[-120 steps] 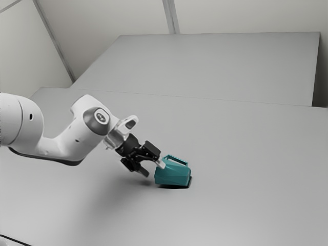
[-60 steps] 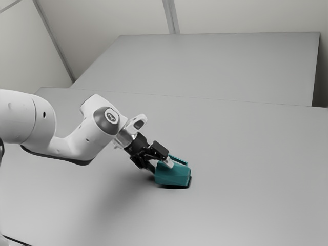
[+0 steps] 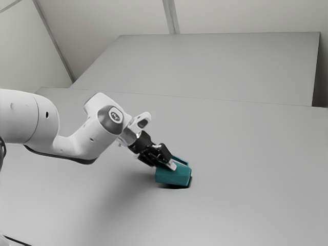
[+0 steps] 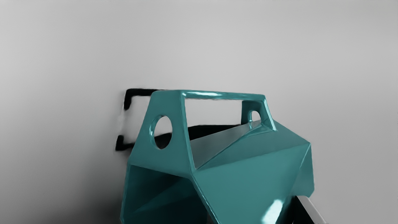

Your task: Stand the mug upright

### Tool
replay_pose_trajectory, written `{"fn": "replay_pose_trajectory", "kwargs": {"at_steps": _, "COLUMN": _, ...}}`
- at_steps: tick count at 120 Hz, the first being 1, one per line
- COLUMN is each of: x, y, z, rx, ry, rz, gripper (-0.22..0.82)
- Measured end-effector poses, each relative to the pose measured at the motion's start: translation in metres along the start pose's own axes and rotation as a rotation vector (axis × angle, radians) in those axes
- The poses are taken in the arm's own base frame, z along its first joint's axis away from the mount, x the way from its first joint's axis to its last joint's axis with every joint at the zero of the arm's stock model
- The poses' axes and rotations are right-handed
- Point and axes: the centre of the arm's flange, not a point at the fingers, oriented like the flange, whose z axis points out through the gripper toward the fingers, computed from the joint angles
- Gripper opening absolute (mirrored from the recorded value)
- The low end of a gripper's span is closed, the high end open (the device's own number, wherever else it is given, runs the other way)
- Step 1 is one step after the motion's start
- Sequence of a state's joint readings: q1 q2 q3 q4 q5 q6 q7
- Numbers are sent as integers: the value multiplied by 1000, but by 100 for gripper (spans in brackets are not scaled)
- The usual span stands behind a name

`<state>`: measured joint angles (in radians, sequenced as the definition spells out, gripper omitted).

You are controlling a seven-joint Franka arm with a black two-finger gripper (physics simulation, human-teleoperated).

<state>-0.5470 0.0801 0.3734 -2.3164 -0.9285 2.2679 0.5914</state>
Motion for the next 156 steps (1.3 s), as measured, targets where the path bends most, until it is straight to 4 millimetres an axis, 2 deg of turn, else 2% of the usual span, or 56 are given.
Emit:
{"fn": "replay_pose_trajectory", "kwargs": {"at_steps": 13, "x": 7, "y": 12, "z": -2, "rx": 3, "ry": 13, "rz": 29, "gripper": 1}}
{"fn": "replay_pose_trajectory", "kwargs": {"at_steps": 36, "x": 20, "y": 39, "z": -9, "rx": -5, "ry": 37, "rz": 86, "gripper": -12}}
{"fn": "replay_pose_trajectory", "kwargs": {"at_steps": 64, "x": 27, "y": 63, "z": -11, "rx": 5, "ry": 40, "rz": 138, "gripper": -16}}
{"fn": "replay_pose_trajectory", "kwargs": {"at_steps": 89, "x": 66, "y": 89, "z": -41, "rx": 145, "ry": 63, "rz": 283, "gripper": -17}}
{"fn": "replay_pose_trajectory", "kwargs": {"at_steps": 108, "x": 98, "y": 90, "z": -49, "rx": 281, "ry": 47, "rz": 371, "gripper": -17}}
{"fn": "replay_pose_trajectory", "kwargs": {"at_steps": 120, "x": 112, "y": 74, "z": -49, "rx": 367, "ry": 17, "rz": 395, "gripper": -17}}
{"fn": "replay_pose_trajectory", "kwargs": {"at_steps": 156, "x": 122, "y": 26, "z": -42, "rx": 522, "ry": -99, "rz": 433, "gripper": -18}}
